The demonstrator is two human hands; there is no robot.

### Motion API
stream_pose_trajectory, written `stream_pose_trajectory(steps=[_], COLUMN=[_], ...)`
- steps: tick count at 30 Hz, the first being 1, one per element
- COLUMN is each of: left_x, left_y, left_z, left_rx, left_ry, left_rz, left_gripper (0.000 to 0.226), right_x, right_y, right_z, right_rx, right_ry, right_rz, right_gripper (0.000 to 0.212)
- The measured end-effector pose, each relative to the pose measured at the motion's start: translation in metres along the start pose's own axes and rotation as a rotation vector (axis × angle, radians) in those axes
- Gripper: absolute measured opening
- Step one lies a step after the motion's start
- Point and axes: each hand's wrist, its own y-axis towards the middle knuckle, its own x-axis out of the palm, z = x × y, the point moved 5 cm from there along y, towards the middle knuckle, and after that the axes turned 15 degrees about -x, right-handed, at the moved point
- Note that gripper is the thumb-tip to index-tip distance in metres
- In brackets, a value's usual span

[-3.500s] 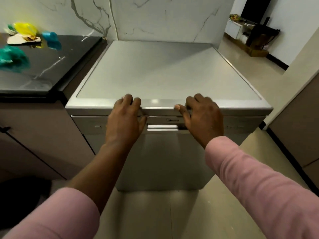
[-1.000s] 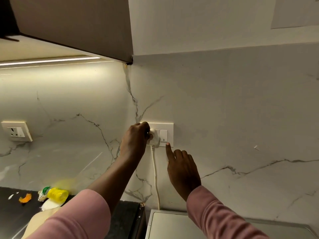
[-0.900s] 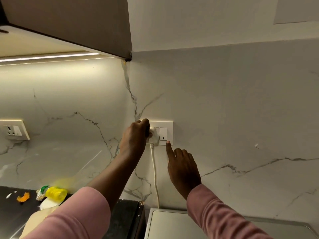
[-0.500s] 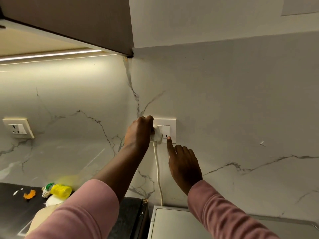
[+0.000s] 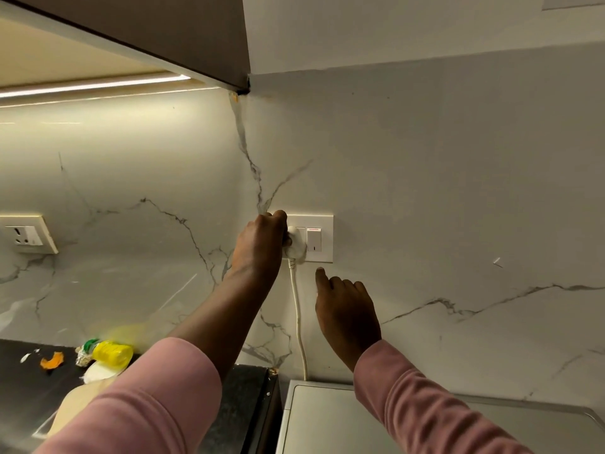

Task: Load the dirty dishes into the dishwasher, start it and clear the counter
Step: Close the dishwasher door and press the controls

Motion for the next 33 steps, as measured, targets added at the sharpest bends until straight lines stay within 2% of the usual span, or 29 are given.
stream_pose_trajectory(steps=[5, 9, 14, 21, 27, 33], left_x=[0.002, 0.003, -0.005, -0.033, -0.077, -0.131], left_y=[0.002, -0.001, 0.002, -0.065, -0.119, -0.170], left_z=[0.000, -0.002, -0.003, -0.002, 0.002, -0.014], left_rx=[-0.018, -0.027, -0.059, 0.027, 0.110, 0.105], left_ry=[0.012, -0.008, -0.011, 0.078, 0.095, 0.134], left_rz=[0.002, 0.011, -0.046, -0.042, -0.044, -0.014], left_gripper=[0.010, 0.007, 0.011, 0.022, 0.019, 0.013], right_x=[-0.003, -0.010, -0.030, -0.082, -0.134, -0.195], right_y=[-0.007, -0.010, -0.020, -0.004, 0.007, -0.007], right_z=[-0.001, -0.004, -0.004, -0.018, -0.046, -0.079], right_rx=[0.007, 0.015, 0.008, -0.040, -0.069, -0.103], right_ry=[0.028, 0.057, 0.082, 0.148, 0.143, 0.128], right_rz=[-0.017, -0.012, -0.013, -0.041, -0.068, -0.079], right_gripper=[0.034, 0.018, 0.017, 0.015, 0.013, 0.020])
